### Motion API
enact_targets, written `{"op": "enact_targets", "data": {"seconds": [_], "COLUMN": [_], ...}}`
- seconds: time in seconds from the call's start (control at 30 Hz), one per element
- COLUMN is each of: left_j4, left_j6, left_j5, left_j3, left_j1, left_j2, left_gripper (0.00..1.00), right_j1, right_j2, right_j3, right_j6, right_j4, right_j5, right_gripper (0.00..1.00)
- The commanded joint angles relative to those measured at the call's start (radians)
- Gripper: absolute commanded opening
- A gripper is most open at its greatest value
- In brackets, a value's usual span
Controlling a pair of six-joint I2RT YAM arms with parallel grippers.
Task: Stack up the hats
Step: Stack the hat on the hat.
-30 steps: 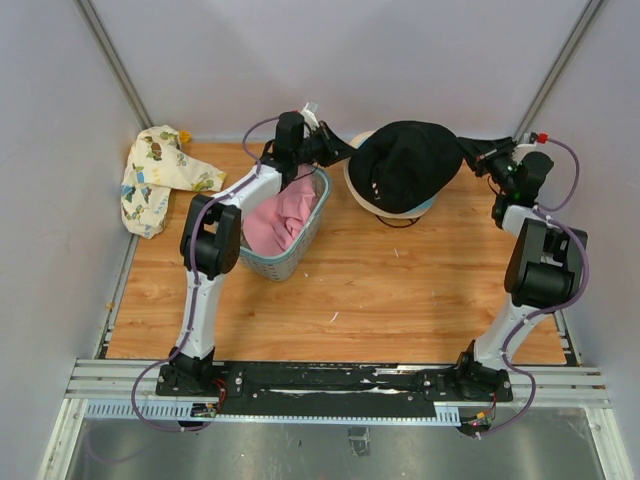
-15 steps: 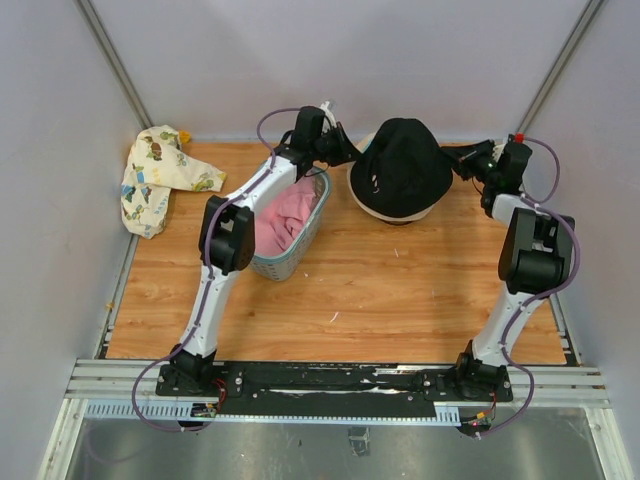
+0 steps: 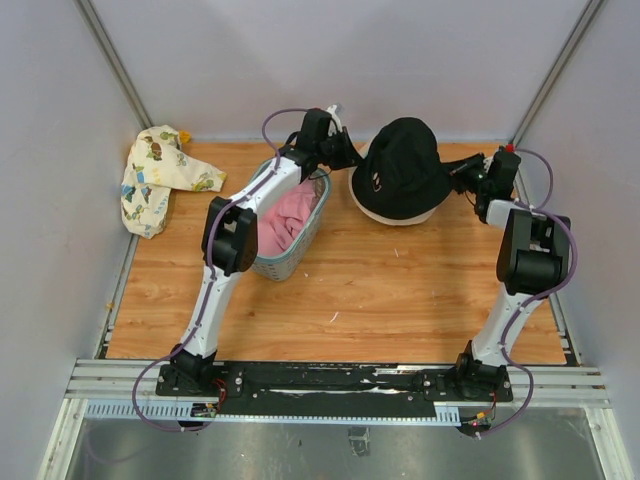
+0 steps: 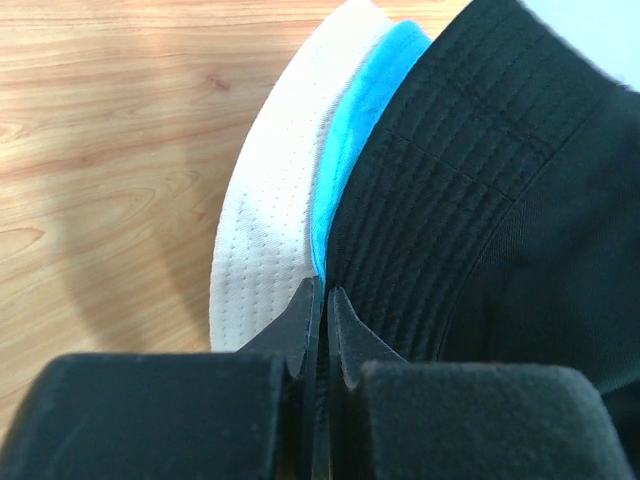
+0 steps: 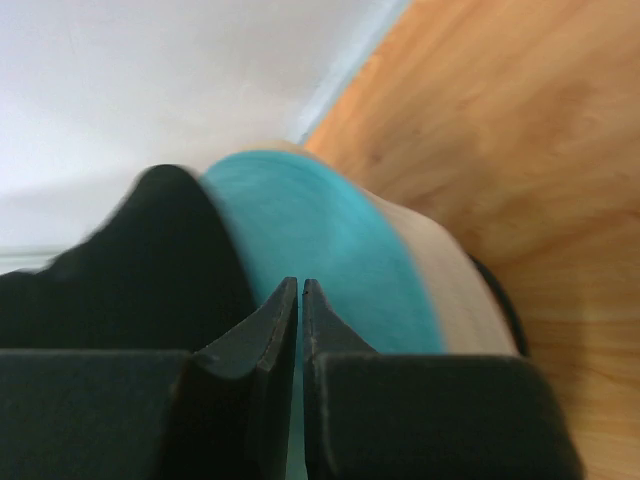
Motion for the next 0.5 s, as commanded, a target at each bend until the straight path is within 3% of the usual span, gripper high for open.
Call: {"op": "enact_targets", "data": {"seconds": [0.0, 0.33, 0.47], "left_j4": [-0.087, -0.046, -0.025], "left_j6": [0.056, 0.058, 0.05], "left_j5": [-0.037, -0.042, -0.04], "left_j3": [-0.031, -0.14, -0.162], "left_j1": [-0.007, -0.023, -0.024], "left_j2": [0.023, -0.042, -0.078], "left_gripper": [0.0, 0.01, 0.0], "right_j1": [-0.003, -0.013, -0.04], "right_j2": [-0.02, -0.086, -0.18], "right_j3": [-0.091, -0.138, -0.204], "right_j6": [-0.07, -0.079, -0.074], "right_j4": [-0.051, -0.059, -0.058], "right_j5": [0.073, 0.092, 0.133], "right_gripper": [0.06, 0.07, 0.19]}}
